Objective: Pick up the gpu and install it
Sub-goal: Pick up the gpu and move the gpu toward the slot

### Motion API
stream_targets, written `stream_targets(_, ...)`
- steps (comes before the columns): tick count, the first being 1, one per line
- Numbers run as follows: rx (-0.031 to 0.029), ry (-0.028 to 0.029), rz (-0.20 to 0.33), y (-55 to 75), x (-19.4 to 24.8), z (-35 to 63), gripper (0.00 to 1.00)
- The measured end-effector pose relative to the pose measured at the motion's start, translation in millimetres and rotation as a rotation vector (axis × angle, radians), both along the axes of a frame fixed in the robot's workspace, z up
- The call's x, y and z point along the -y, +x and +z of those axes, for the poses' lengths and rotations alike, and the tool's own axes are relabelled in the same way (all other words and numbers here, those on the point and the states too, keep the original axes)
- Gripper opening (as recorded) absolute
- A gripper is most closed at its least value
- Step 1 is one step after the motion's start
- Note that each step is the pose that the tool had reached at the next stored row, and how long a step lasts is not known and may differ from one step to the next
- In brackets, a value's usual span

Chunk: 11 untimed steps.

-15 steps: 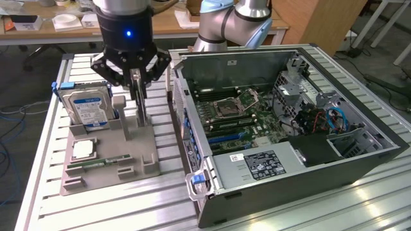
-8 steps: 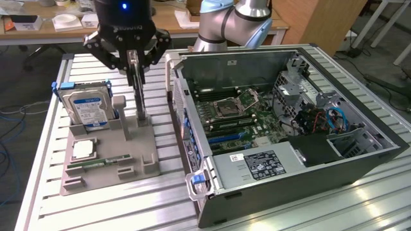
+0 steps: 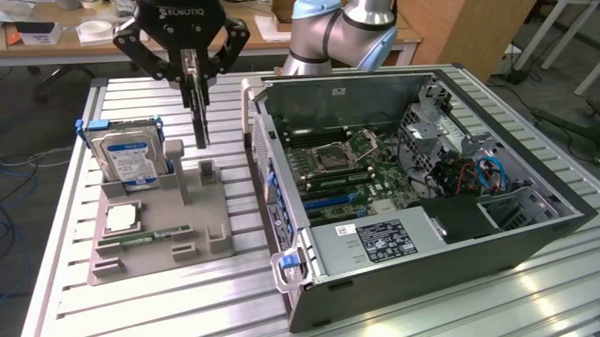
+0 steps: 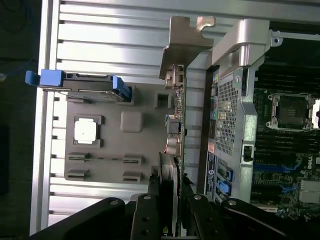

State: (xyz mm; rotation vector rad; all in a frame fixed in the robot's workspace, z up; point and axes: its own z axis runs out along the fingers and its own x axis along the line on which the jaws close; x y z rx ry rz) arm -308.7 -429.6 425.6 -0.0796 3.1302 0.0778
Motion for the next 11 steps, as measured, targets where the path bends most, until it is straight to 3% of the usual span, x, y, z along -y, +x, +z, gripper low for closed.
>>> stream_targets(3,-0.0001,-0.0002,0.000,3.3,0.0,0.1,0.27)
stream_targets(11,0.0000,0.0029,0.000,31.3,0.0,0.1,0.27)
